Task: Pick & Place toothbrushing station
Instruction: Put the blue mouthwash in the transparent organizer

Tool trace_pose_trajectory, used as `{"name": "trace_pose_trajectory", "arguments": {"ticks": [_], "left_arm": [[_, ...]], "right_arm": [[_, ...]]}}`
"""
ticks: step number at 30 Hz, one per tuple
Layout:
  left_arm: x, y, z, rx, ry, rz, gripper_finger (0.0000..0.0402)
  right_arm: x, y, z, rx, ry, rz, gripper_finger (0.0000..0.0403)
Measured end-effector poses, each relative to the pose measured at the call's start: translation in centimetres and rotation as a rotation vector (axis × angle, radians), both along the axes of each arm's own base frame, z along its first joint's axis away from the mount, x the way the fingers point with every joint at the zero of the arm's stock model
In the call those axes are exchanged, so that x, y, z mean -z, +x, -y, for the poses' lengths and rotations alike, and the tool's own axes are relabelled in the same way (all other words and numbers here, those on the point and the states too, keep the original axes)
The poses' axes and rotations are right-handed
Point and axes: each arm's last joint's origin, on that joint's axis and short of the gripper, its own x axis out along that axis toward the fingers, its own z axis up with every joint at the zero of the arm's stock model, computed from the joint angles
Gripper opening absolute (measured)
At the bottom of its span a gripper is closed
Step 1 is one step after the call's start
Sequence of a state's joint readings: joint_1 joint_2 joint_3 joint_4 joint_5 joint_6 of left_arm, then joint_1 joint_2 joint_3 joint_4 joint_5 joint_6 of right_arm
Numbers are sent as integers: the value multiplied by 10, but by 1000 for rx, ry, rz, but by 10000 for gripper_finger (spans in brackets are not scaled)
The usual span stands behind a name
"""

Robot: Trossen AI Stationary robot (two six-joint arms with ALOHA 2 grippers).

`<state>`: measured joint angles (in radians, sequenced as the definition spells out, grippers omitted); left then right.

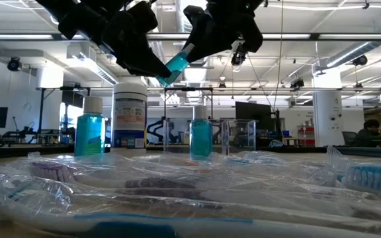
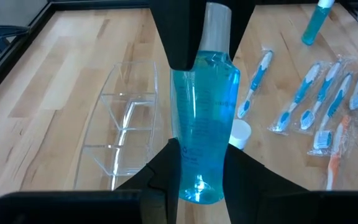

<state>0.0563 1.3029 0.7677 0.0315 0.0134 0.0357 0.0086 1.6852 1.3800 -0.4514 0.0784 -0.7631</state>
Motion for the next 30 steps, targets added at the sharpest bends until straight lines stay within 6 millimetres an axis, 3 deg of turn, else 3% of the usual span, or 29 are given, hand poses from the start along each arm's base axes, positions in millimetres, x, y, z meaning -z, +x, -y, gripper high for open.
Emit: {"name": "trace_pose_trajectory", "arguments": {"ticks": [9, 21, 26, 30], "left_arm": [[-2, 1, 0, 3, 9, 24, 109], [-5, -3, 0, 9, 10, 22, 246], [-17, -18, 1, -3, -6, 29, 262], [-23, -42, 0, -96, -8, 86, 253]], "right_arm": [[-6, -5, 0, 7, 7, 4, 94], [-7, -12, 0, 17, 27, -52, 93], [-13, -21, 0, 29, 38, -77, 93], [-26, -34, 4, 93, 45, -76, 93]]}}
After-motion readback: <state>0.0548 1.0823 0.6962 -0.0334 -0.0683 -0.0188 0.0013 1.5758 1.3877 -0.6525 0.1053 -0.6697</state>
